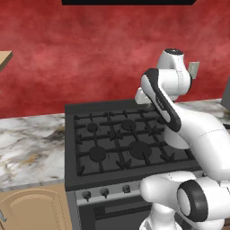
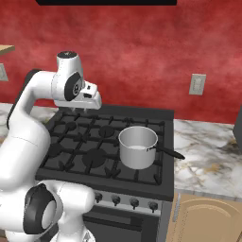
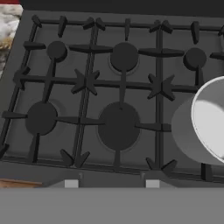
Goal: Turn on the front right burner of the stove.
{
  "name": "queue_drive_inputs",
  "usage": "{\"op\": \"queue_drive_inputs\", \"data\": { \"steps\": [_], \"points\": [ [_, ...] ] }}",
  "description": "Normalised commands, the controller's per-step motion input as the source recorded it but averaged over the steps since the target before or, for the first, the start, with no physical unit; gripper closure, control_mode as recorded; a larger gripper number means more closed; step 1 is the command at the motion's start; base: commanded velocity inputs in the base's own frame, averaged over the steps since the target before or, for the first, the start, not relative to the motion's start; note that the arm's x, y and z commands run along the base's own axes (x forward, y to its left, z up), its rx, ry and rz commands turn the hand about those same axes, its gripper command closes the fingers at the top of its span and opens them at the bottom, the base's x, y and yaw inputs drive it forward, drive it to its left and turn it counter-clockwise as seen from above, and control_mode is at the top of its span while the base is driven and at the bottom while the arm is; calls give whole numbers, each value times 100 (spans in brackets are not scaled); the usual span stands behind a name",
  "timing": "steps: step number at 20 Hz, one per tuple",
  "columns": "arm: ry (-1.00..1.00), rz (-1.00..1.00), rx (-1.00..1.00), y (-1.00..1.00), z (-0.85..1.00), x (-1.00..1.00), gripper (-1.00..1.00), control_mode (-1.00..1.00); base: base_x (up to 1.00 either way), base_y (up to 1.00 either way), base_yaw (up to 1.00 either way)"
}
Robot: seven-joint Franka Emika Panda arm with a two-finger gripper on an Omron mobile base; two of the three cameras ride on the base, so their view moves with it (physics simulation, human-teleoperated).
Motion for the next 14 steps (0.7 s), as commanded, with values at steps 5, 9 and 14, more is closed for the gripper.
{"op": "queue_drive_inputs", "data": {
  "steps": [5,9,14],
  "points": [
    [-2,2,0,-56,-4,-19,-100,-100,0,0,0],
    [-9,-8,0,-100,-33,-78,-100,-100,0,0,0],
    [-32,3,0,-100,-86,-69,-100,-100,0,0,0]
  ]
}}
